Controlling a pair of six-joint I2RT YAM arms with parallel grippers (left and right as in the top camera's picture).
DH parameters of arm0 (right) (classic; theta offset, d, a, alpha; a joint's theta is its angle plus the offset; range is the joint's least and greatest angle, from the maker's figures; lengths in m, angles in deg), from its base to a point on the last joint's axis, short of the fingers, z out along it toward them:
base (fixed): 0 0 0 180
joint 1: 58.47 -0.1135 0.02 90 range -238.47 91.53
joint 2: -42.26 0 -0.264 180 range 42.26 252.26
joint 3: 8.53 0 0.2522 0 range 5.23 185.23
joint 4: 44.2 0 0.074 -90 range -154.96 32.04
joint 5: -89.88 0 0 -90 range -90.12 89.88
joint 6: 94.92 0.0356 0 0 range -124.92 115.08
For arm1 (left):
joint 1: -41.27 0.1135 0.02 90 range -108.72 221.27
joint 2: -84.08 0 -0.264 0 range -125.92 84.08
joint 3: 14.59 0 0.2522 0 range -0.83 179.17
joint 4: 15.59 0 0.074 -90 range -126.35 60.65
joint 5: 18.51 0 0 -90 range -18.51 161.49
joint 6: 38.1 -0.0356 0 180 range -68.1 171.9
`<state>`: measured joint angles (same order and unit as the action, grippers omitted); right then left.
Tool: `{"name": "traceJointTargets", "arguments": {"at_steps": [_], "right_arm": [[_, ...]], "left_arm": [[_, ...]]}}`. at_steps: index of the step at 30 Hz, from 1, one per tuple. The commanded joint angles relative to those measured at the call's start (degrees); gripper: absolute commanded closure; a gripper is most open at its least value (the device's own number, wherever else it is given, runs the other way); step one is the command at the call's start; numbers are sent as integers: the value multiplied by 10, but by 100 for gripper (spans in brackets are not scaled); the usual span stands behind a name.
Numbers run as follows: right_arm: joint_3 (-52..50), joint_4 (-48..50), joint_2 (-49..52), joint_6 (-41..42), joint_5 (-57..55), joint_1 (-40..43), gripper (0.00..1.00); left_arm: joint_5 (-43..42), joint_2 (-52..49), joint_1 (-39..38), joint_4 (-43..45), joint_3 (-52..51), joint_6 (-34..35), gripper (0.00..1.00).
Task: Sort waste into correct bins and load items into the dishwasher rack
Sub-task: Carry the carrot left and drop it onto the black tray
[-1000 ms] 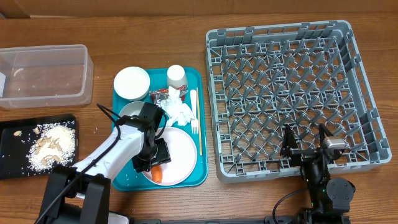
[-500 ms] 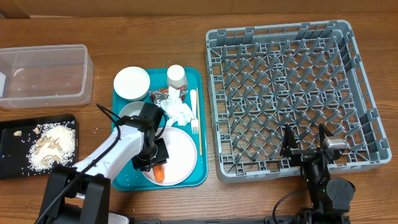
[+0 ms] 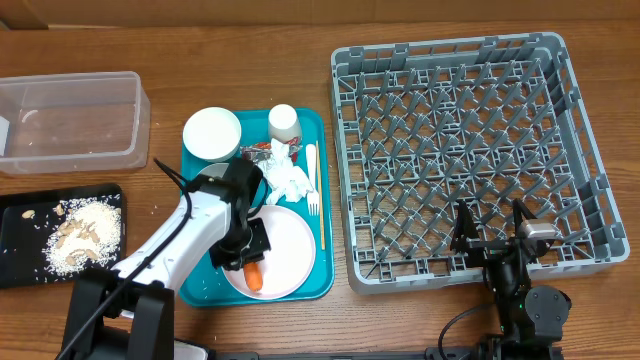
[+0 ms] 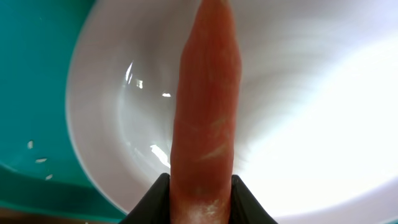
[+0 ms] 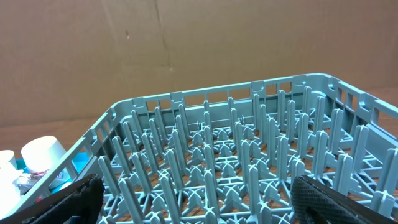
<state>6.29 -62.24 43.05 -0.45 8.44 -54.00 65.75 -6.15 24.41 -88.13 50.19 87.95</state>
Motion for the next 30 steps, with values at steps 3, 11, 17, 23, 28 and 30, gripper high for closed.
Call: {"name": "traceJointTargets", "arguments": {"at_steps": [3,11,17,23,28,30], "right_arm": [[-6,3,-6,-2,-4,2,0],[-6,3,-6,-2,-4,2,0],[-6,3,-6,-2,-4,2,0],[-6,3,-6,-2,-4,2,0],[-6,3,-6,-2,-4,2,0],[-6,3,-6,-2,-4,2,0]], "left_arm": [[4,-5,0,-37,76,-14,91],[42,-5,69,-105,177,-35,88],[34,-5,218,-132,236,-61,88],[-25,-5,393,-95,244,-63,88],[-40,-5,509,-55,241,-49,88],[-37,-5,542,-37,240,-45,88]]}}
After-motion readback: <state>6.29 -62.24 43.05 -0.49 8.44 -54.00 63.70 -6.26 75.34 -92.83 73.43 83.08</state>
